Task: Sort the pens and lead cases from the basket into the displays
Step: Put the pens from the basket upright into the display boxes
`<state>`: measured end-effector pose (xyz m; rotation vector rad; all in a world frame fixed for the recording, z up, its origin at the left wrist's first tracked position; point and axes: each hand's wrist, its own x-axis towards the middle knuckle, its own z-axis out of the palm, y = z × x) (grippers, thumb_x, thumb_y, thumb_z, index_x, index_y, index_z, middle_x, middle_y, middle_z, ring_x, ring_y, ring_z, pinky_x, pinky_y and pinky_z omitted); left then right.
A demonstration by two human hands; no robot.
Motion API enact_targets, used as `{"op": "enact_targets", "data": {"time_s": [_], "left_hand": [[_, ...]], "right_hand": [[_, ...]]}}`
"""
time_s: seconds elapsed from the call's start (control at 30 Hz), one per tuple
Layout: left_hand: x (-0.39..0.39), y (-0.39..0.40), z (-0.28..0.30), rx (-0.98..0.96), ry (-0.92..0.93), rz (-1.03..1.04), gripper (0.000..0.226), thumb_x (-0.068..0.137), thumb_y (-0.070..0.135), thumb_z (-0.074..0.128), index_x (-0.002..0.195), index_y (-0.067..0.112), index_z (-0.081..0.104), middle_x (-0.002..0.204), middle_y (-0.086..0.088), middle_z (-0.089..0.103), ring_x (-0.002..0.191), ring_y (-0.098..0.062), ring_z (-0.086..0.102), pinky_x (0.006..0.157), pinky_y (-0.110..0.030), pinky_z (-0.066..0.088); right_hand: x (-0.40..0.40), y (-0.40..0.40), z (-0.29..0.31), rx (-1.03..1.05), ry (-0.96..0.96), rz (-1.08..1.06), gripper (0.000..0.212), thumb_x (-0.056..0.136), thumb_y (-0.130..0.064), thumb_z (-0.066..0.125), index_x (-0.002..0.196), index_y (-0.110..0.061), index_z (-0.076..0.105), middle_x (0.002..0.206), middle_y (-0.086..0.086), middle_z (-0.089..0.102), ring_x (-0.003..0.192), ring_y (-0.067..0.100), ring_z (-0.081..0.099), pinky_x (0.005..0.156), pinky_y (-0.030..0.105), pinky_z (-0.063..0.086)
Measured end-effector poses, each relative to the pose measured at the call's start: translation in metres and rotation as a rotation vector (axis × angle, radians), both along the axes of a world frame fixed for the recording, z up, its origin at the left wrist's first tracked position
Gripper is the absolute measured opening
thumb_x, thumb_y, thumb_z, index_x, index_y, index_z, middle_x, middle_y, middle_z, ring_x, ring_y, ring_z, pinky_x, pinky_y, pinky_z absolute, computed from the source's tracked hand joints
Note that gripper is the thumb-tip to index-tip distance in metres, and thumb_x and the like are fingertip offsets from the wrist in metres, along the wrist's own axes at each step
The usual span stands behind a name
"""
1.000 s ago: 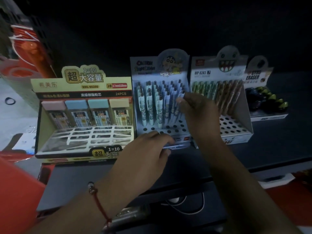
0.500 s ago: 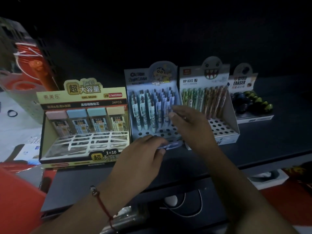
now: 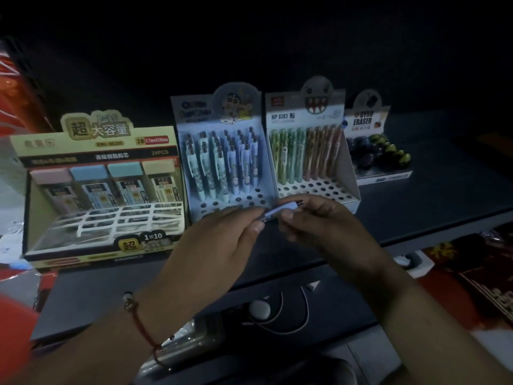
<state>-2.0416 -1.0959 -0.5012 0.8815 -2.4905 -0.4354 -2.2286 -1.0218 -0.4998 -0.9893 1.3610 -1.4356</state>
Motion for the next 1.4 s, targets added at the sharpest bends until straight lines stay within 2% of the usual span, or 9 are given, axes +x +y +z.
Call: {"op": "enact_targets", "data": {"time_s": [0.17, 0.27, 0.43, 0.63, 0.73, 0.9, 1.17, 1.3, 1.4], "left_hand": [[-0.001, 0.002, -0.001, -0.078, -0.087, -0.006, 0.044, 0.099, 0.048, 0.036, 0.139, 0.035, 0.046, 0.118, 0.015, 0.053, 0.103, -0.008, 0.051, 0.083, -0.028, 0.043], [-0.002, 0.005, -0.001, -0.146, -0.125, -0.013, 0.046, 0.098, 0.05, 0.035, 0.139, 0.031, 0.047, 0.122, 0.011, 0.051, 0.105, -0.013, 0.05, 0.086, -0.029, 0.042], [-0.002, 0.007, -0.005, -0.175, -0.197, -0.001, 0.056, 0.097, 0.059, 0.029, 0.143, 0.031, 0.042, 0.139, 0.009, 0.045, 0.125, -0.015, 0.042, 0.103, -0.033, 0.035], [0.001, 0.004, -0.01, -0.186, -0.235, 0.019, 0.063, 0.094, 0.064, 0.024, 0.141, 0.028, 0.045, 0.143, 0.004, 0.045, 0.129, -0.019, 0.041, 0.108, -0.038, 0.033], [0.002, 0.002, -0.009, -0.171, -0.226, 0.031, 0.063, 0.094, 0.065, 0.023, 0.141, 0.028, 0.045, 0.142, 0.002, 0.045, 0.128, -0.019, 0.041, 0.107, -0.036, 0.032], [0.003, -0.004, -0.012, -0.161, -0.239, 0.031, 0.063, 0.094, 0.065, 0.022, 0.142, 0.03, 0.042, 0.141, 0.003, 0.044, 0.129, -0.019, 0.04, 0.109, -0.036, 0.03], [0.003, -0.007, -0.017, -0.142, -0.266, 0.015, 0.061, 0.093, 0.063, 0.026, 0.14, 0.029, 0.044, 0.137, 0.004, 0.047, 0.125, -0.019, 0.043, 0.106, -0.037, 0.034], [0.005, -0.009, -0.017, -0.123, -0.259, 0.018, 0.057, 0.095, 0.061, 0.029, 0.142, 0.031, 0.04, 0.139, 0.006, 0.044, 0.128, -0.016, 0.039, 0.108, -0.034, 0.031], [0.005, -0.011, -0.018, -0.112, -0.258, 0.025, 0.057, 0.097, 0.06, 0.032, 0.147, 0.033, 0.034, 0.146, 0.008, 0.037, 0.133, -0.014, 0.033, 0.111, -0.033, 0.024]], "right_hand": [[-0.005, 0.003, 0.007, -0.081, -0.037, -0.158, 0.012, 0.088, -0.026, 0.066, 0.079, -0.022, 0.074, 0.085, 0.0, 0.072, 0.083, 0.011, 0.068, 0.072, 0.022, 0.055], [-0.01, 0.0, 0.015, -0.143, 0.003, -0.317, 0.018, 0.093, -0.026, 0.064, 0.099, -0.011, 0.073, 0.084, 0.002, 0.072, 0.08, 0.01, 0.069, 0.072, 0.022, 0.056], [-0.013, -0.019, 0.02, -0.262, 0.131, -0.482, 0.015, 0.097, -0.021, 0.062, 0.1, -0.009, 0.072, 0.094, 0.003, 0.074, 0.091, 0.013, 0.071, 0.075, 0.024, 0.058], [0.004, -0.055, 0.015, -0.372, 0.387, -0.453, 0.01, 0.097, -0.016, 0.063, 0.096, -0.018, 0.073, 0.082, -0.008, 0.071, 0.079, 0.014, 0.067, 0.07, 0.028, 0.057], [0.007, -0.071, 0.005, -0.361, 0.571, -0.411, 0.018, 0.098, -0.02, 0.063, 0.09, -0.007, 0.071, 0.076, 0.004, 0.067, 0.073, 0.02, 0.063, 0.067, 0.038, 0.05], [0.009, -0.093, 0.002, -0.27, 0.78, -0.413, 0.02, 0.099, -0.027, 0.061, 0.079, -0.029, 0.061, 0.066, -0.016, 0.054, 0.061, -0.004, 0.05, 0.058, 0.01, 0.032], [0.009, -0.108, 0.008, -0.158, 0.918, -0.458, 0.034, 0.098, -0.027, 0.06, 0.075, -0.001, 0.063, 0.066, 0.015, 0.059, 0.056, 0.02, 0.051, 0.055, 0.034, 0.036], [0.015, -0.112, 0.005, -0.11, 0.921, -0.489, 0.032, 0.097, -0.026, 0.062, 0.098, 0.005, 0.069, 0.101, 0.026, 0.069, 0.095, 0.039, 0.065, 0.083, 0.048, 0.055], [0.016, -0.11, 0.005, -0.112, 0.918, -0.49, 0.031, 0.098, -0.024, 0.061, 0.098, 0.007, 0.068, 0.098, 0.029, 0.067, 0.095, 0.044, 0.064, 0.083, 0.052, 0.053]]}}
